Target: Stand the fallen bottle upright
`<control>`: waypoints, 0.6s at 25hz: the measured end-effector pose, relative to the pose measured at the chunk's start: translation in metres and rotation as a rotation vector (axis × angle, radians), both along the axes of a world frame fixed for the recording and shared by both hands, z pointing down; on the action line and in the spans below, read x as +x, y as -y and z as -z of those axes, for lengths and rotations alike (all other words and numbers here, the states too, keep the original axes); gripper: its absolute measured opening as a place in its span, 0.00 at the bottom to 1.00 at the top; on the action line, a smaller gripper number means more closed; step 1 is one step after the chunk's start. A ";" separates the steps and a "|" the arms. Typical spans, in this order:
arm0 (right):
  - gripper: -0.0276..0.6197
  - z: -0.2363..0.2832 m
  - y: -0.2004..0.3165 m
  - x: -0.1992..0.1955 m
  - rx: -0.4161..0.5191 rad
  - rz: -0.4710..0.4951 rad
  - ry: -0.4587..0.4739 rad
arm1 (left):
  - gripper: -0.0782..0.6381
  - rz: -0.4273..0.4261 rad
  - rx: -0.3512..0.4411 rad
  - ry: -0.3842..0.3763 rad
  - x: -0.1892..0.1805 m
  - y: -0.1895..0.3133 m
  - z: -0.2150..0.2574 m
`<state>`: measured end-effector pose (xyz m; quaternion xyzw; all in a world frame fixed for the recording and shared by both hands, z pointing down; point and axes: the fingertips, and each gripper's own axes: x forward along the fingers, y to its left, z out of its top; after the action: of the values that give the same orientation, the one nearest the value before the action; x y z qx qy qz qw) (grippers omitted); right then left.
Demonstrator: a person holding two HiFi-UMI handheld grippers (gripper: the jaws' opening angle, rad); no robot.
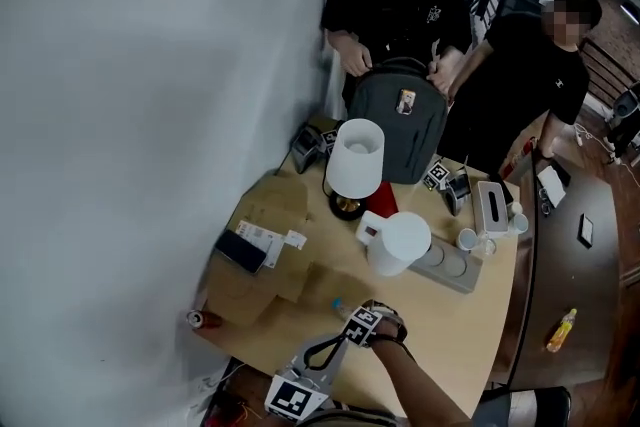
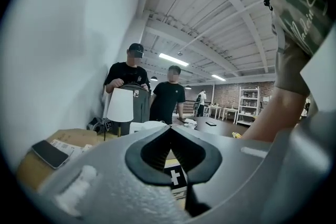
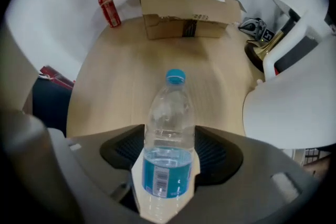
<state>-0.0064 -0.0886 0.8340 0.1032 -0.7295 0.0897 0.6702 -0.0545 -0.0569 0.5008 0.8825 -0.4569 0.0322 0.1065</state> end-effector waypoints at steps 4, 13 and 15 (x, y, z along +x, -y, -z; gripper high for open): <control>0.53 -0.010 0.006 -0.005 0.013 0.036 0.023 | 0.11 0.014 -0.019 0.019 -0.004 0.005 -0.008; 0.52 0.142 0.018 0.007 0.441 -0.207 1.068 | 0.11 -0.022 0.026 -0.035 0.002 0.002 0.015; 0.52 0.146 0.018 0.018 0.510 -0.231 1.142 | 0.11 -0.029 0.026 -0.041 0.008 -0.001 0.017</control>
<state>0.0117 -0.1067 0.6884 0.2734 -0.9546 0.0257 0.1159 -0.0466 -0.0555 0.4841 0.8909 -0.4420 0.0096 0.1042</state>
